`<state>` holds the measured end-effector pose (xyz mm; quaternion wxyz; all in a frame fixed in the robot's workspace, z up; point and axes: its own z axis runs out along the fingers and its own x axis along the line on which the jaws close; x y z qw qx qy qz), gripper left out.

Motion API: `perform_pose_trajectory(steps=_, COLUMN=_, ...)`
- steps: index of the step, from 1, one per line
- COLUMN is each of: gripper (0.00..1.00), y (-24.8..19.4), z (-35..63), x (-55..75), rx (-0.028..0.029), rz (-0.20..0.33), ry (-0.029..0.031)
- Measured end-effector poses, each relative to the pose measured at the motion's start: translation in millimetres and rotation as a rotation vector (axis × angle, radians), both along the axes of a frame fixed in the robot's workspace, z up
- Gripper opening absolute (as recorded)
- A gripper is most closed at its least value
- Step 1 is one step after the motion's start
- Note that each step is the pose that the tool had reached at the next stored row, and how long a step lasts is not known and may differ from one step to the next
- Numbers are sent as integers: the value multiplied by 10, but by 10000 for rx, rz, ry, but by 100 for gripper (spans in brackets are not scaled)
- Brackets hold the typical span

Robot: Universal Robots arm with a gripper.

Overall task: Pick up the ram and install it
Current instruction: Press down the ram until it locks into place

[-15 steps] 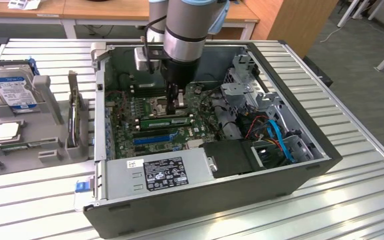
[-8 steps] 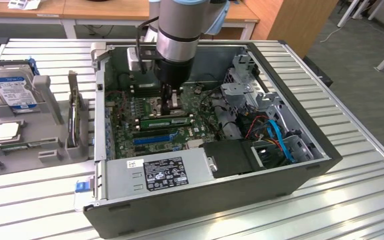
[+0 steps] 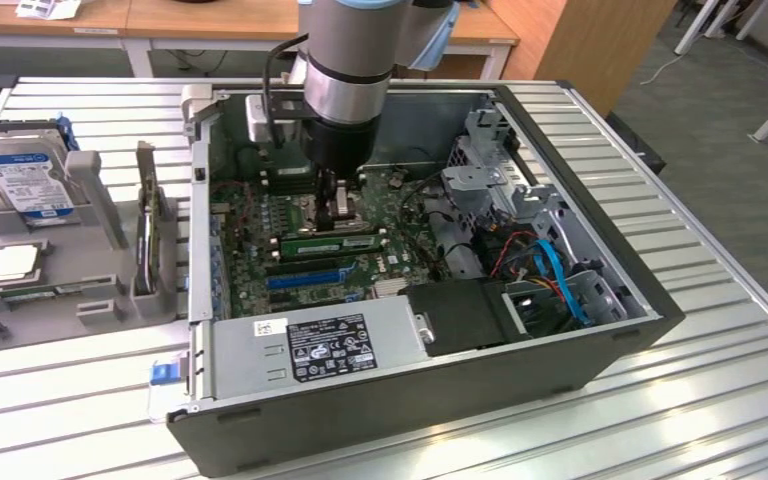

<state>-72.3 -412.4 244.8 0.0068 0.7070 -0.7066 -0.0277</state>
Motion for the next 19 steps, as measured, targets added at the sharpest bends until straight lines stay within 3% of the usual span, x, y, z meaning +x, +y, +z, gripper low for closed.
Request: perform_pose_trajectory(steps=19, gripper=10, y=0, z=-39, x=-33, rx=1, rz=-1, ry=-1)
